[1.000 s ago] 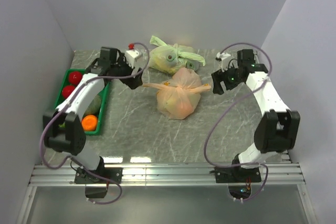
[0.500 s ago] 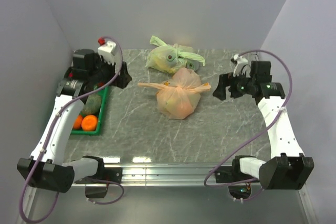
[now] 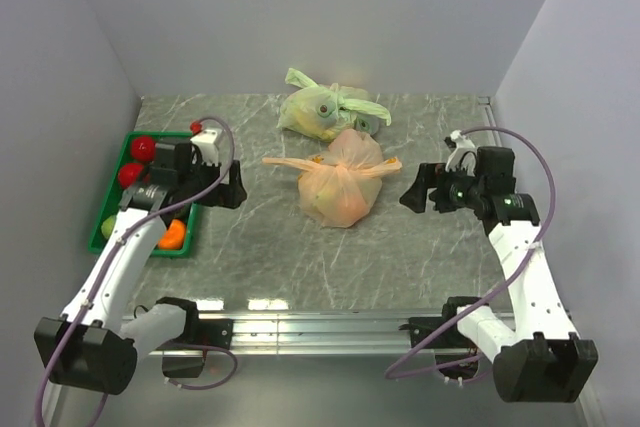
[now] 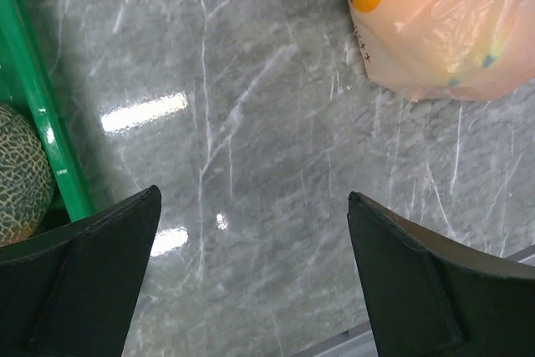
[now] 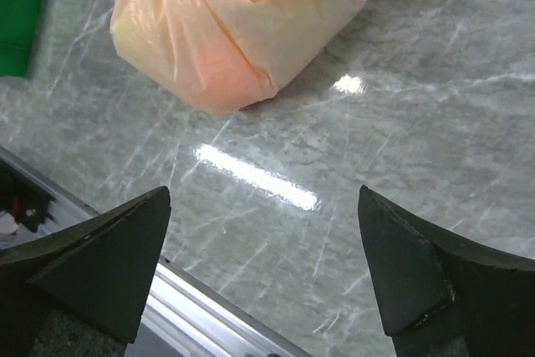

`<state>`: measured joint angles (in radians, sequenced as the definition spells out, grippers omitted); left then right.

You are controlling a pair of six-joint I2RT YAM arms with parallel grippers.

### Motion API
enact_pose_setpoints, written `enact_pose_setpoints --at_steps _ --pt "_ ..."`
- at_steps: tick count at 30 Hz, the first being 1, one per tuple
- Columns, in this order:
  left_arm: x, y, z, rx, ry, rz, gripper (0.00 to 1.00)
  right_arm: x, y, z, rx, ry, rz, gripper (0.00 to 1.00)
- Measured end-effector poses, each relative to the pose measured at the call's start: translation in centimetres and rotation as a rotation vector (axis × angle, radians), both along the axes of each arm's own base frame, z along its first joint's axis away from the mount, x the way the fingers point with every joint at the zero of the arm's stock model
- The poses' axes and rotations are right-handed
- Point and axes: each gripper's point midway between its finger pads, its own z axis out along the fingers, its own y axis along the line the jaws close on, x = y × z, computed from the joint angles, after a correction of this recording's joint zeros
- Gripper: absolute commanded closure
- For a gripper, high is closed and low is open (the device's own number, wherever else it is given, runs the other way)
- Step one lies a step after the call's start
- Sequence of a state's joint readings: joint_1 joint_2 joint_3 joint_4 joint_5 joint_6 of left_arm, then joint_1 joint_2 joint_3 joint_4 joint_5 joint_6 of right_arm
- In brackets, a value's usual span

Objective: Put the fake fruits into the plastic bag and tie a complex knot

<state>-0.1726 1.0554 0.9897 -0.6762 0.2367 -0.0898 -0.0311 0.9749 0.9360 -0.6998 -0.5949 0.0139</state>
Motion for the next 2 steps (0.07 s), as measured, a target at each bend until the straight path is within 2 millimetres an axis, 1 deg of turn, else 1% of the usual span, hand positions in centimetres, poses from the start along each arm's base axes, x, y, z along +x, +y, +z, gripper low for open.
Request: enact_pose_setpoints --at_steps 2 --pt "-0.2 0.03 -0.25 -0.002 0.005 0.004 0.01 -0.25 0.11 -0.57 0.011 0.018 -0.006 0.0"
